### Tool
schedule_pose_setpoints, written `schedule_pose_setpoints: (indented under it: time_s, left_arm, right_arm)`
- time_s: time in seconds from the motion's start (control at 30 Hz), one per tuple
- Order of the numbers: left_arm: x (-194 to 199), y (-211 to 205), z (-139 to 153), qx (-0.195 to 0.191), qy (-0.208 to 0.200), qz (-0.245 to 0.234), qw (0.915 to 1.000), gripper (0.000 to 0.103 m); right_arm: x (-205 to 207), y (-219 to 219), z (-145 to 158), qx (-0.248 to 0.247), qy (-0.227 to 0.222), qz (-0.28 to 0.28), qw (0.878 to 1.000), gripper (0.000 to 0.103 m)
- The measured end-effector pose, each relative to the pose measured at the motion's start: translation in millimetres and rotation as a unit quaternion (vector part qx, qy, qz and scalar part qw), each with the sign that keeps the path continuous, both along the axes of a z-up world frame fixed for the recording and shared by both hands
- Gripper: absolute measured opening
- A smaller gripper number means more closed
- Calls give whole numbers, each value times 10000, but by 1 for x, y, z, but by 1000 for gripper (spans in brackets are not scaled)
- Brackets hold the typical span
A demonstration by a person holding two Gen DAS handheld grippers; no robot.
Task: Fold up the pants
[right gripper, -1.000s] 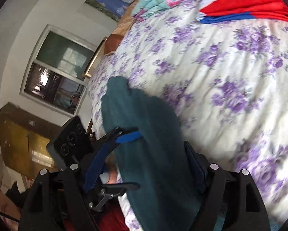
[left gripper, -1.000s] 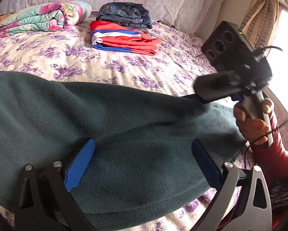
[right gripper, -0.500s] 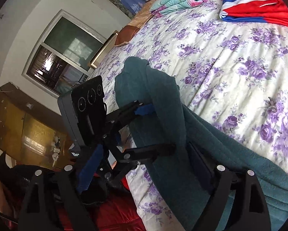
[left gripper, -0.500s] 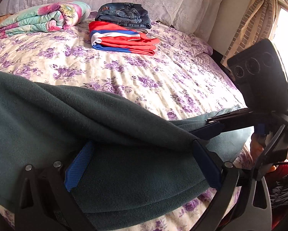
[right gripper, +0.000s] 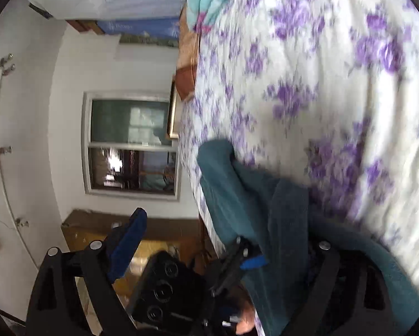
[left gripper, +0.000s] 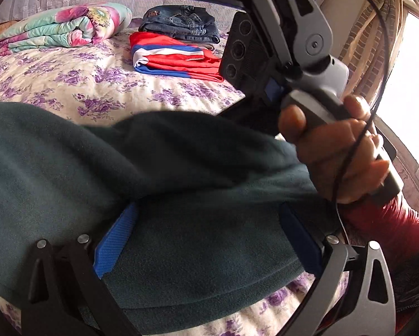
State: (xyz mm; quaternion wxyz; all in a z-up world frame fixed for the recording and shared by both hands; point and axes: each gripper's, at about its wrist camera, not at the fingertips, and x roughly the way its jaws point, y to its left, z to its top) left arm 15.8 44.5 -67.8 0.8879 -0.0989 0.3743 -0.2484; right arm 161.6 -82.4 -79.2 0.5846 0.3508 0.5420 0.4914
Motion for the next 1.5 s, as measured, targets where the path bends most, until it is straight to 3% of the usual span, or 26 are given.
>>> schedule_pose_setpoints:
  time_s: [0.13, 0.27, 0.33, 0.43, 0.6, 0.63, 0.67, 0.73, 0.87, 0.97, 1.03, 1.1, 1.2, 1.23, 1.27, 1.3, 1.4, 1.5]
  left_arm:
    - [0, 2, 0, -34, -7, -9, 10000, 98]
    - [-1, 2, -1, -37, -9, -9, 10000, 98]
    - [-1, 2, -1, -39, -9, -9, 10000, 98]
    - [-1, 2, -2, -33, -8, -7, 10000, 98]
    - [-3, 2, -2, -30, -11, -6, 10000, 98]
    - [-3, 2, -2, -32, -10, -6, 10000, 98]
    - [-3, 2, -2, -33, -11, -6, 10000, 98]
    - [-4, 3, -2, -34, -13, -6, 10000, 98]
    - [-4, 3, -1, -35, 13, 15, 10000, 98]
    - [-11, 13, 11, 103, -30, 183, 9998, 98]
    - [-22, 29, 25, 376, -350, 558, 9971, 98]
    - [-26, 50, 35, 750, -564, 1119, 9893, 98]
    - [-19, 85, 26, 806, -260, 1672, 9823, 98]
    - [-12, 94, 15, 723, -12, 1726, 9823, 98]
    - [-13, 99, 11, 614, -55, 1719, 9832, 98]
    - [-17, 99, 15, 546, -160, 1714, 9836, 98]
    - [-20, 94, 11, 824, -177, 1746, 9810, 98]
    - [-15, 91, 10, 1082, -170, 1740, 9786, 98]
  right_arm:
    - [17, -23, 16, -303, -843, -610, 9941, 92]
    - [26, -41, 13, -410, -894, -774, 9921, 91]
    - [25, -38, 10, -435, -747, -509, 9950, 91]
    - [23, -16, 1, -857, -732, -42, 9936, 91]
    - [9, 3, 1, -796, -757, 405, 9931, 91]
    - [9, 5, 3, -976, -889, 332, 9907, 84]
    - [8, 7, 5, -1227, -1088, 291, 9860, 61]
    - [7, 10, 2, -1630, -1328, 296, 9772, 37]
    - [3, 8, -6, -1676, -1404, 421, 9749, 37]
    - [2, 2, -1, -1961, -1724, 236, 9650, 37]
    - [5, -2, 0, -2182, -1916, 61, 9569, 44]
    - [10, -1, -8, -2027, -1702, 210, 9641, 45]
    - [3, 10, -9, -2072, -1895, 415, 9589, 45]
    - [0, 13, -7, -2090, -1993, 451, 9563, 41]
    - [-2, 16, -7, -2093, -2024, 492, 9554, 19]
    - [-4, 18, -8, -2183, -2040, 485, 9531, 10]
    - [-14, 19, 6, -2420, -2608, 163, 9344, 10]
    - [-4, 10, 18, -2585, -2827, -259, 9234, 10]
